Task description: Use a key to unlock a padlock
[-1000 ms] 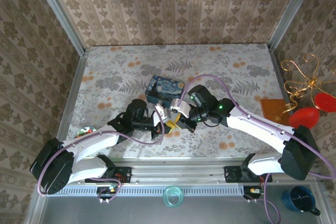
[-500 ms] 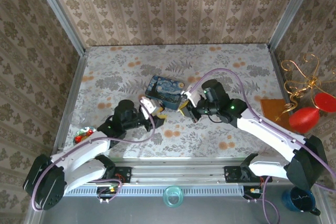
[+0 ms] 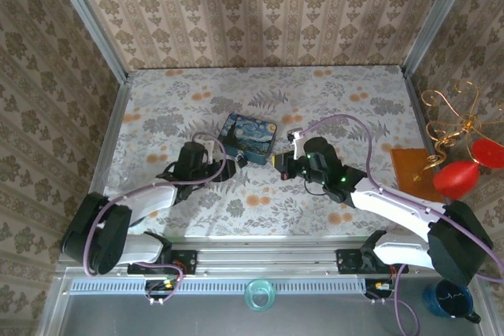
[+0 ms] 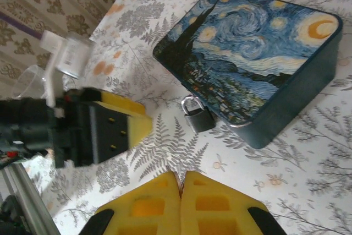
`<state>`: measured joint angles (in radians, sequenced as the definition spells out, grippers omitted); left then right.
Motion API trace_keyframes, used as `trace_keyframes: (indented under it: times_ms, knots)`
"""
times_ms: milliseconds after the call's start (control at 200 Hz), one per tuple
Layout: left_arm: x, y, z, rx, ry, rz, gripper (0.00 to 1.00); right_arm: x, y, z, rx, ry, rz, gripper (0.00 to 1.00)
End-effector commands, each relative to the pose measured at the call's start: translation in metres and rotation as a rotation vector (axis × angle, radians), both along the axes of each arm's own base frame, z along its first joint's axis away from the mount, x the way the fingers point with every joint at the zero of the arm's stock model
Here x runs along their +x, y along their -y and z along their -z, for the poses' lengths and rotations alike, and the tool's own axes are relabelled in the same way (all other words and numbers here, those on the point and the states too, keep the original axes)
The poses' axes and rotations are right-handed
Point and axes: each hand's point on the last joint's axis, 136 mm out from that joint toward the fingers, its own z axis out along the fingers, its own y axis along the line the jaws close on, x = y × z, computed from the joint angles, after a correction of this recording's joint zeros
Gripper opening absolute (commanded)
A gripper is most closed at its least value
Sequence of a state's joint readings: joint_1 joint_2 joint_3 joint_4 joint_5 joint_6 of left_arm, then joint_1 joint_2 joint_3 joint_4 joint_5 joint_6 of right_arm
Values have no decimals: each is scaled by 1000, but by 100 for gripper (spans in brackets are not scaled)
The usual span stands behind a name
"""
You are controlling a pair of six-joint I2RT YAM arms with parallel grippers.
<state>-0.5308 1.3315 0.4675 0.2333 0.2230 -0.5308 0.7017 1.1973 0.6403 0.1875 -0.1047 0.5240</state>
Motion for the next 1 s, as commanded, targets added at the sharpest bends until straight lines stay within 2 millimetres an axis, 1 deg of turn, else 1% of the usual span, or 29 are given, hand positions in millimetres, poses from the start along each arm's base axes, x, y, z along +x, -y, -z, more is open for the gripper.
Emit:
trace_keyframes:
  times_ms: [0, 215, 440, 565, 665, 735, 995]
  knots:
    - [19, 13, -10, -36, 20, -56, 66, 9, -2, -15, 96, 35, 73, 0]
    - [43, 31, -8, -4, 35, -44, 68, 3, 2, -3, 90, 24, 75, 0]
    - [67, 49, 6, 28, 5, -42, 69, 1, 8, -2, 55, 38, 76, 0]
    - [78, 61, 7, 50, -4, -35, 69, 0, 10, -3, 42, 46, 72, 0]
    - [81, 65, 9, 67, -7, -31, 69, 0, 10, -2, 36, 46, 67, 0]
    - [82, 64, 12, 75, -9, -32, 68, 0, 11, -3, 35, 46, 67, 0]
    - [74, 72, 30, 121, -24, 69, 67, 3, 10, 1, 42, 38, 74, 0]
